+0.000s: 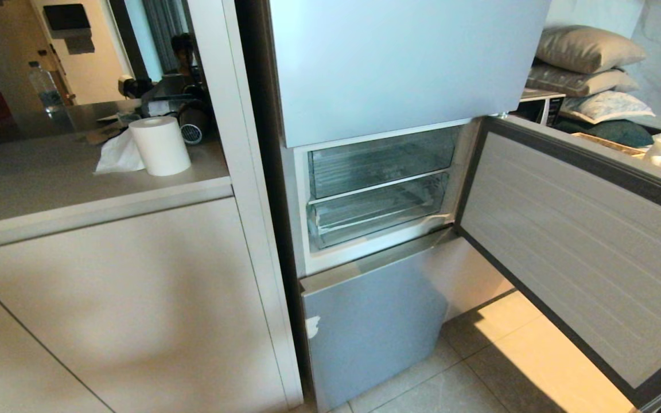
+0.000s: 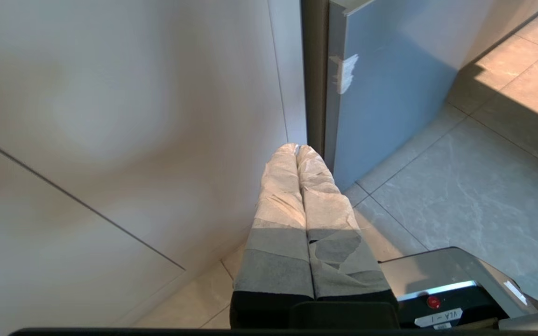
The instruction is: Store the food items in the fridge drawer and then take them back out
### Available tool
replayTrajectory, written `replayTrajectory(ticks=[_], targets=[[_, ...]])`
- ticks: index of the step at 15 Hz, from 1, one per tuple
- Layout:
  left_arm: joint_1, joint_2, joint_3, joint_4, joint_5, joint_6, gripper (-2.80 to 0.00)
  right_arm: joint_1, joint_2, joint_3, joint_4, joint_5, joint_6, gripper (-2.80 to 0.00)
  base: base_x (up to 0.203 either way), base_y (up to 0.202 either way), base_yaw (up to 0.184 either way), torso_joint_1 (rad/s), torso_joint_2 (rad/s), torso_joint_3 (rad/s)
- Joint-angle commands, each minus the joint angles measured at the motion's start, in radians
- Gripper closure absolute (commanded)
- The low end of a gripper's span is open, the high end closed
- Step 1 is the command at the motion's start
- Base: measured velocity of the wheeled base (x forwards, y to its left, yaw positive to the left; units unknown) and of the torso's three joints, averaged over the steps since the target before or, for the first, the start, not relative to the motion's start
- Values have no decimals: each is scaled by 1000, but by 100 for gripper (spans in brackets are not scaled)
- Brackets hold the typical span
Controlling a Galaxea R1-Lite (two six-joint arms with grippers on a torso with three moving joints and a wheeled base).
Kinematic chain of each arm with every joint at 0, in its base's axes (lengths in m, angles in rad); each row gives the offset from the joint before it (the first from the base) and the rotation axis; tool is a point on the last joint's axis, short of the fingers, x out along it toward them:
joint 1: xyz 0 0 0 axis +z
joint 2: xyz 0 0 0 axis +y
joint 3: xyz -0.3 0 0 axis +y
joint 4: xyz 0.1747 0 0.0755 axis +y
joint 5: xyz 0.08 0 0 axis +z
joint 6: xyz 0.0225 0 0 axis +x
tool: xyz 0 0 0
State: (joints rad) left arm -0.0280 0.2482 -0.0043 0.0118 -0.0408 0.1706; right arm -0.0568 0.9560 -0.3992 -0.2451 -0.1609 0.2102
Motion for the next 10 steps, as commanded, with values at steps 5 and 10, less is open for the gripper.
replayTrajectory(ticks=[5, 10], targets=[[85, 54, -3, 10, 0, 0, 0, -236, 518, -212, -223, -26, -12, 0, 0, 0, 0, 0, 0, 0], [62, 53, -2, 8, 1, -2, 0, -340, 585, -272, -277, -22, -18, 0, 0, 0, 0, 0, 0, 0]])
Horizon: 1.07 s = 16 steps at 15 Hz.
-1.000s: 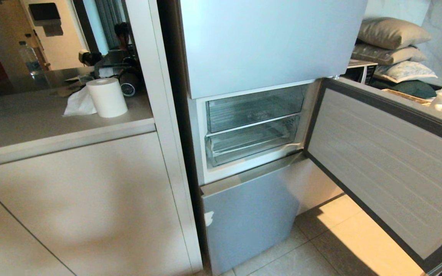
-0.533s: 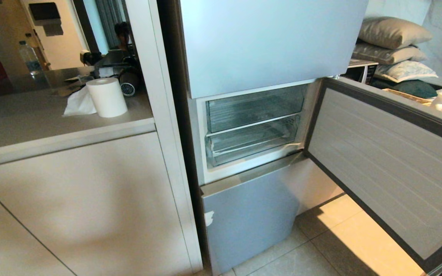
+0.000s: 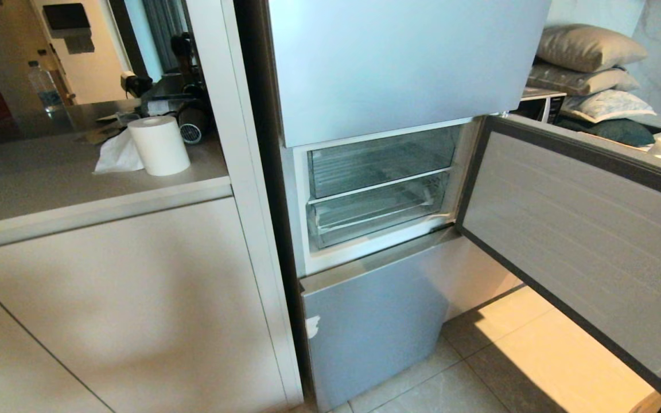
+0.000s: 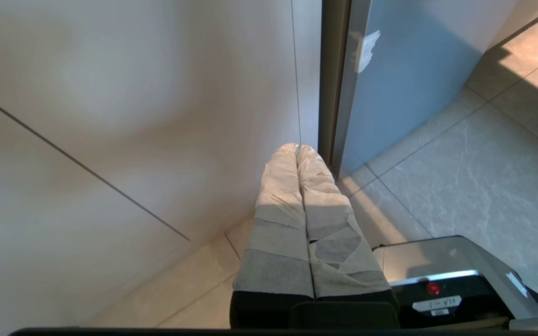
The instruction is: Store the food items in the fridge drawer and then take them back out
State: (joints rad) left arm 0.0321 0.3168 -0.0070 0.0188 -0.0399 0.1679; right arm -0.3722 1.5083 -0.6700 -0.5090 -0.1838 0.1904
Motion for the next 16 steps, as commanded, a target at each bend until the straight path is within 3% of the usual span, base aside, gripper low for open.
replayTrajectory(ticks=[1, 4, 10, 16], targets=[[5, -46, 0, 1, 0, 1, 0, -27, 25, 8, -19, 2, 3, 0, 0, 0, 0, 0, 0, 0], [-30, -115, -1, 1, -24, 21, 0, -23, -37, 55, -24, 20, 2, 0, 0, 0, 0, 0, 0, 0], [-37, -318, 9, -23, -27, 23, 0, -20, -327, 238, -21, 197, -72, 0, 0, 0, 0, 0, 0, 0], [-37, -318, 9, -22, 40, -139, 0, -20, -630, 457, -16, 302, -113, 0, 0, 0, 0, 0, 0, 0]])
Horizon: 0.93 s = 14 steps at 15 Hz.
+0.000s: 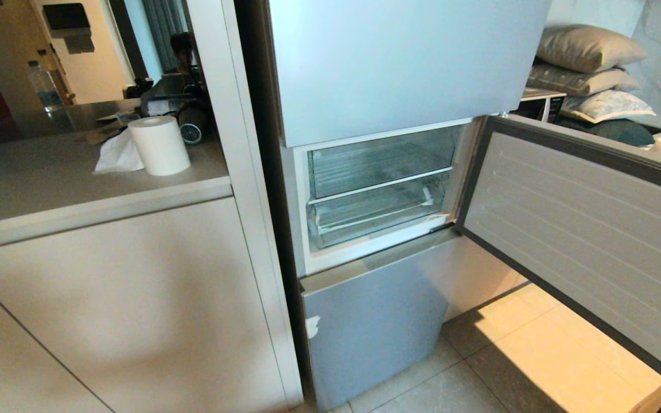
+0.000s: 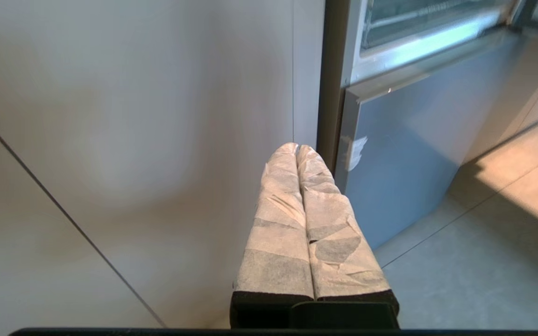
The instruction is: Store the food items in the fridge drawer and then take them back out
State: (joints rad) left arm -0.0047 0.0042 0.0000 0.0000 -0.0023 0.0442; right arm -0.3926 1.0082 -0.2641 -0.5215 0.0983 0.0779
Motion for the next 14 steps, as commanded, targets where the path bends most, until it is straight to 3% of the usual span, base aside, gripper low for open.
replayTrajectory(ticks=[1, 5, 7, 8, 10, 12, 14], targets=[[0, -6, 2, -3, 2, -17, 0, 0, -184, 85, -2, 52, -2, 0, 0, 0, 0, 0, 0, 0], [0, -6, 2, -3, 1, -17, 0, 0, -440, 203, 64, 131, -5, 0, 0, 0, 0, 0, 0, 0], [0, -6, 2, -3, 1, -17, 0, 0, -599, 232, 226, 141, -9, 0, 0, 0, 0, 0, 0, 0], [0, -6, 2, -3, 1, -15, 0, 0, -675, 230, 383, 142, -12, 0, 0, 0, 0, 0, 0, 0], [0, -6, 2, -5, 2, -23, 0, 0, -728, 201, 593, 97, -13, 0, 0, 0, 0, 0, 0, 0], [0, -6, 2, -5, 2, -23, 0, 0, -730, 197, 616, -7, -62, 0, 0, 0, 0, 0, 0, 0], [0, -6, 2, -5, 1, -23, 0, 0, -727, 192, 626, -29, -116, 0, 0, 0, 0, 0, 0, 0]])
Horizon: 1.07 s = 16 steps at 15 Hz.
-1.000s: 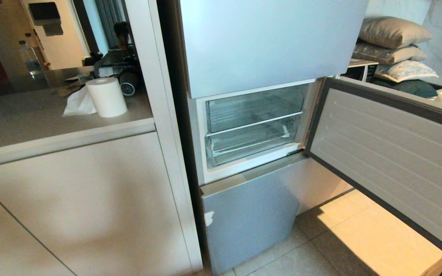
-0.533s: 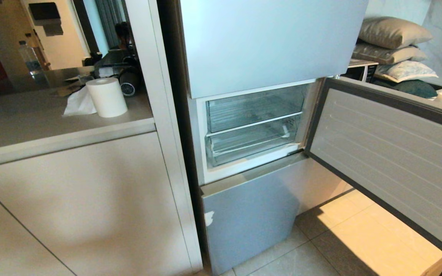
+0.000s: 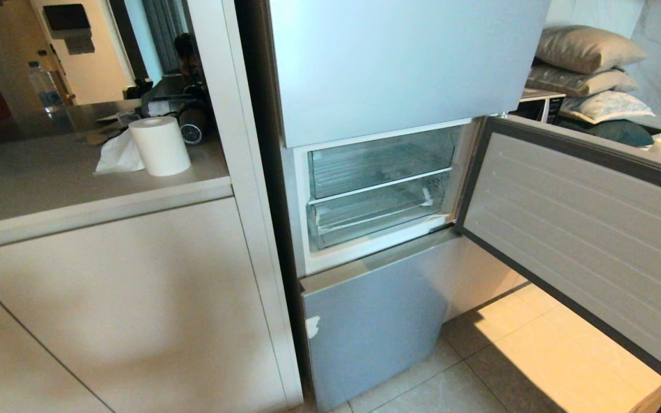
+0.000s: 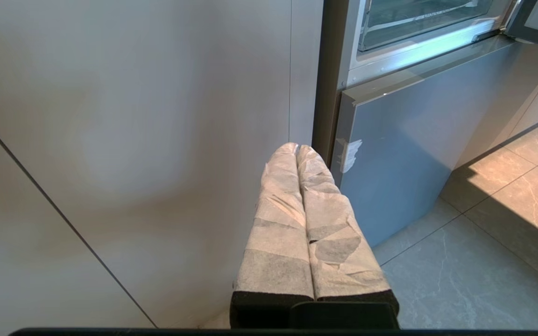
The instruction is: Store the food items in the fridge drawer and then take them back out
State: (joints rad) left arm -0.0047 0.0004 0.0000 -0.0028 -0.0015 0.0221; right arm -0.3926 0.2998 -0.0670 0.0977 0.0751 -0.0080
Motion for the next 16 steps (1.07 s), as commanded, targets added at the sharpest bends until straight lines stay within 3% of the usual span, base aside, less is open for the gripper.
replayTrajectory(ticks=[1, 3, 5, 8, 10, 13, 16], targets=[[0, -2, 2, -2, 0, 1, 0, 2, -17, -7, 18, -7, -60, 0, 0, 0, 0, 0, 0, 0], [0, -2, 2, -2, 1, -1, 0, 40, -21, 1, 24, -10, -143, 0, 0, 0, 0, 0, 0, 0], [0, -2, 2, -2, 1, -1, 0, 145, -21, 10, 28, -19, -146, 0, 0, 0, 0, 0, 0, 0], [0, -2, 2, -2, 1, -1, 0, 290, -20, 22, 23, -49, -43, 0, 0, 0, 0, 0, 0, 0], [0, -2, 2, -2, 0, -1, 0, 344, -41, 24, 19, -65, -35, 0, 0, 0, 0, 0, 0, 0], [0, -2, 2, -2, 1, -1, 0, 386, -93, 24, 19, -67, -23, 0, 0, 0, 0, 0, 0, 0], [0, -2, 2, -2, 1, -1, 0, 394, -283, 27, 9, -69, -13, 0, 0, 0, 0, 0, 0, 0]])
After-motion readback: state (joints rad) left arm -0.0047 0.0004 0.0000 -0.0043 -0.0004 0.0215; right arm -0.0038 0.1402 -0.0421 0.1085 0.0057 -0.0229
